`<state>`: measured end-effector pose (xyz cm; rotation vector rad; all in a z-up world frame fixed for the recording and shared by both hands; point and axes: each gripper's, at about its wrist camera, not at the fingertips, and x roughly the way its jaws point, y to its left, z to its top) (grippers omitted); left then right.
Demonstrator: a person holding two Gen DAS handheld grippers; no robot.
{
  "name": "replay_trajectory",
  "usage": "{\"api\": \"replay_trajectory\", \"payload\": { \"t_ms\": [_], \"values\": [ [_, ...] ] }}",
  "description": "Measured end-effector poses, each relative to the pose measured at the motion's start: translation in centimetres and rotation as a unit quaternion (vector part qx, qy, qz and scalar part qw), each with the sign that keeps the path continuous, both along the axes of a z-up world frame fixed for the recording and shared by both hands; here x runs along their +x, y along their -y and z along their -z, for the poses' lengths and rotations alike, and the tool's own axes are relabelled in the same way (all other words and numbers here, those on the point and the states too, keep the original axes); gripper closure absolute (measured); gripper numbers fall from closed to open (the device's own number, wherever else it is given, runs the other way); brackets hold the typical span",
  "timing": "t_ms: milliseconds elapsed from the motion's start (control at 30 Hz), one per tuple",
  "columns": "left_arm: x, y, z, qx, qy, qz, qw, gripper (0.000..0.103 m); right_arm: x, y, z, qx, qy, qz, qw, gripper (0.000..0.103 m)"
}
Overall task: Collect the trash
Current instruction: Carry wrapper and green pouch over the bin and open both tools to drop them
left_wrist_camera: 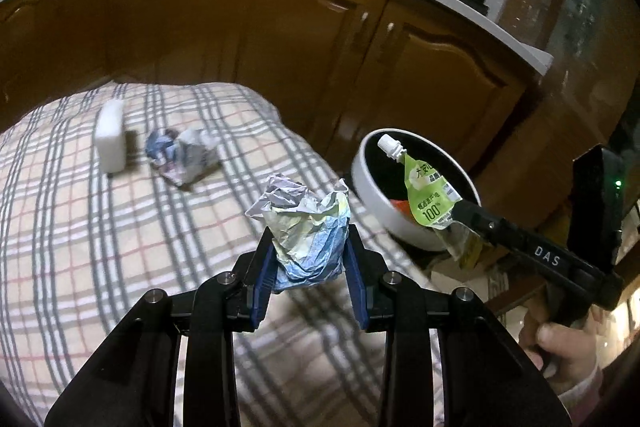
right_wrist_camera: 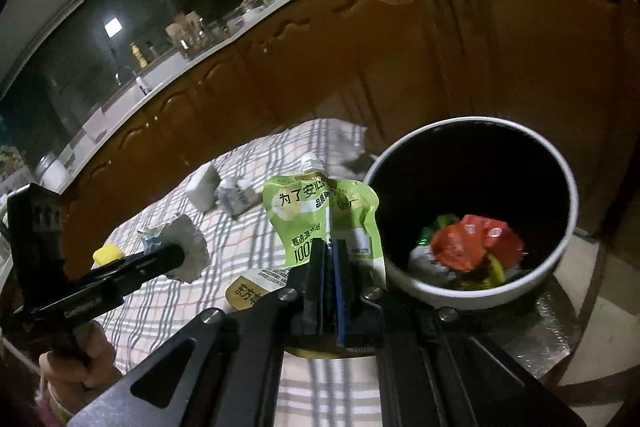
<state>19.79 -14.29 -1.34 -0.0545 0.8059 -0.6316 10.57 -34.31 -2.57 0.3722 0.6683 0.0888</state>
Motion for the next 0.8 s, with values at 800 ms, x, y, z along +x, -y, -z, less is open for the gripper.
{"api": "replay_trajectory", "payload": {
  "t_ms": [800],
  "values": [
    [1.5,12.0,-1.1,0.015,-0.002,0.092,0.9957,0.072,-0.6,8.3,0.4,0.002,0.005,0.083,0.996,0.099]
  ]
}}
